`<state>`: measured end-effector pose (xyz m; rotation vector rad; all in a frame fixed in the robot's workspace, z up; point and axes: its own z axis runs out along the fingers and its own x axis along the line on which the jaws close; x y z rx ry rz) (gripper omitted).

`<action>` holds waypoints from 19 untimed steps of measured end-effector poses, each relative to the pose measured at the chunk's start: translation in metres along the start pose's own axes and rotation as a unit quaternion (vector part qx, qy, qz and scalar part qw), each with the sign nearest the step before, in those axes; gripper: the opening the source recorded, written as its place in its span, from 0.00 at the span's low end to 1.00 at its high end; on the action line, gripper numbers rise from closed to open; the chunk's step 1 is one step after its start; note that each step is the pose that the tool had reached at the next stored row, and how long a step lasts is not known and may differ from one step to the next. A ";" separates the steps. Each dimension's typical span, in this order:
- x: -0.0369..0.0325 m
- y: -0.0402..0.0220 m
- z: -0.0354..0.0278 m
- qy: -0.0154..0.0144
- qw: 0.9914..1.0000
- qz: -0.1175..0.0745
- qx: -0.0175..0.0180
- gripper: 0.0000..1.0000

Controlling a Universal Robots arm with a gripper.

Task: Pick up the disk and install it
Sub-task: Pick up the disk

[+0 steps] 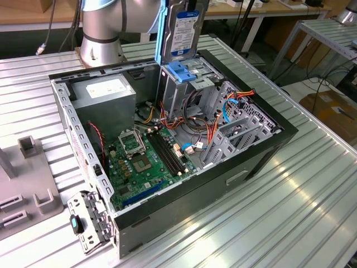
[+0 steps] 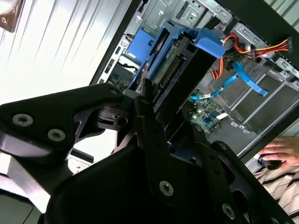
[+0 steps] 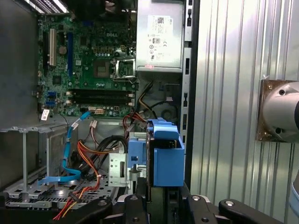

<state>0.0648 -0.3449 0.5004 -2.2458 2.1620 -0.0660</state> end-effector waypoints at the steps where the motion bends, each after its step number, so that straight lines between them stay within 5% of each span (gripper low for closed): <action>1: 0.0002 -0.0072 0.0003 0.000 1.000 0.000 0.000 0.35; 6: 0.0009 -0.0250 0.0013 0.000 1.000 0.000 0.000 0.35; 9: 0.0017 -0.0300 0.0015 0.000 1.000 0.000 0.000 0.35; 19: 0.0276 -0.0312 0.0020 0.001 1.000 0.000 0.000 0.35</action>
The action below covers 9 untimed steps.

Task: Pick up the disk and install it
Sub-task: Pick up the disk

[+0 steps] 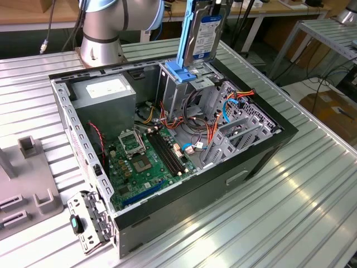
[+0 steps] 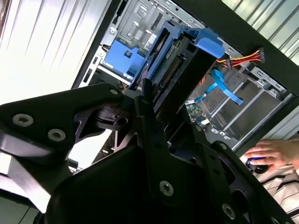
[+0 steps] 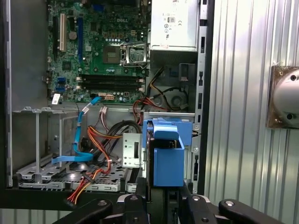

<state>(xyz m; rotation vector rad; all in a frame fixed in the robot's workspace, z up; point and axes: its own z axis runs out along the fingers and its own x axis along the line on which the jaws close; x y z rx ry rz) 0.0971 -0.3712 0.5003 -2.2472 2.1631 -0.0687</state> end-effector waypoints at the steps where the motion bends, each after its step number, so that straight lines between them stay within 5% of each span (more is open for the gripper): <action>1: 0.0028 0.0000 0.0001 0.000 1.000 0.000 0.000 0.35; 9: 0.0229 -0.0002 0.0004 0.001 1.000 0.000 0.000 0.35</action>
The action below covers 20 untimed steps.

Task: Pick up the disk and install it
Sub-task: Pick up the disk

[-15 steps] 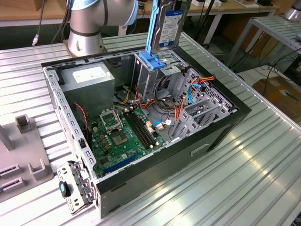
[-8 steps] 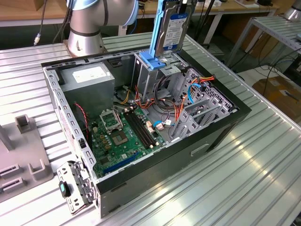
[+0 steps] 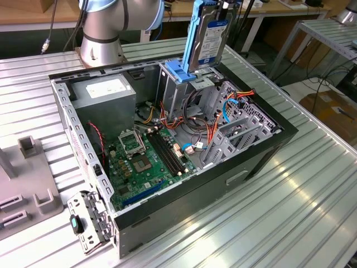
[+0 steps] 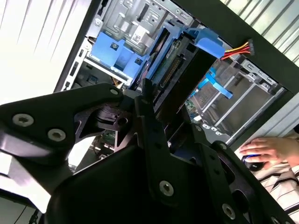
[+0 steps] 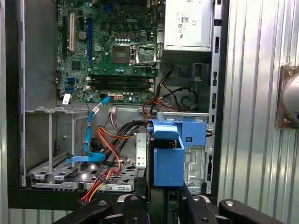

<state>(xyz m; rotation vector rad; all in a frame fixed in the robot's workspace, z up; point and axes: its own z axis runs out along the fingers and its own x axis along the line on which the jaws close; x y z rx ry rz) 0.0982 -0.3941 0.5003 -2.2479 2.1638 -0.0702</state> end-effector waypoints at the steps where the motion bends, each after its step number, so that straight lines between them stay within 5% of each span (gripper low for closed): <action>1: 0.0025 0.0000 0.0000 0.000 1.000 0.000 0.000 0.35; 12: 0.0338 0.0001 0.0006 0.001 1.000 0.000 0.000 0.35; 14: 0.0440 0.0001 0.0008 0.002 1.000 0.000 0.000 0.35; 20: 0.0446 -0.0004 0.0008 0.002 1.000 0.000 0.000 0.35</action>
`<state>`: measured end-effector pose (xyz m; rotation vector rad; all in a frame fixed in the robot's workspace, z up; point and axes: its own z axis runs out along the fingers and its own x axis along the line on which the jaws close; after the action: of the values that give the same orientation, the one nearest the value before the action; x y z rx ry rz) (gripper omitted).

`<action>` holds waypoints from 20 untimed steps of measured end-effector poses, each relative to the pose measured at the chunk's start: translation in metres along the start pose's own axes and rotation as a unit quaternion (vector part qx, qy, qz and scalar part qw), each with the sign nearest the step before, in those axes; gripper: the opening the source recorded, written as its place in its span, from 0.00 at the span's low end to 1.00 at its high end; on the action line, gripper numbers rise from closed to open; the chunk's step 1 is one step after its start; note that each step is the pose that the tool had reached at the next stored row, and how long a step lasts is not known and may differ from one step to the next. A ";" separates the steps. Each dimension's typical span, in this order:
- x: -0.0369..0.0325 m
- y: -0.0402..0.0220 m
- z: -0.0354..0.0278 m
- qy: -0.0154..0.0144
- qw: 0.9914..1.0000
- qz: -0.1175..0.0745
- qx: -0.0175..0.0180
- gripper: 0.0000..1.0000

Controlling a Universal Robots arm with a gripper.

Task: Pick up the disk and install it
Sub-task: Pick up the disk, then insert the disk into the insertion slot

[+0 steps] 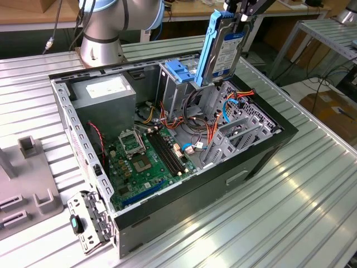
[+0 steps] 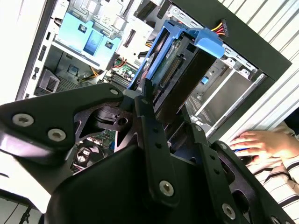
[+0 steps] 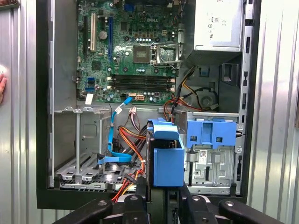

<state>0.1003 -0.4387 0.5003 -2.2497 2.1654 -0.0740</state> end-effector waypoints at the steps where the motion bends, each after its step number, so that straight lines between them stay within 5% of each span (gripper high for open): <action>1: 0.0000 0.0000 0.0000 0.000 1.000 0.000 0.000 0.35; 10: 0.0031 0.0000 0.0000 0.000 1.000 0.000 0.000 0.35; 20: 0.0328 0.0012 0.0006 -0.001 1.000 0.000 0.000 0.35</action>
<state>0.1004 -0.4715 0.5003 -2.2485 2.1643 -0.0713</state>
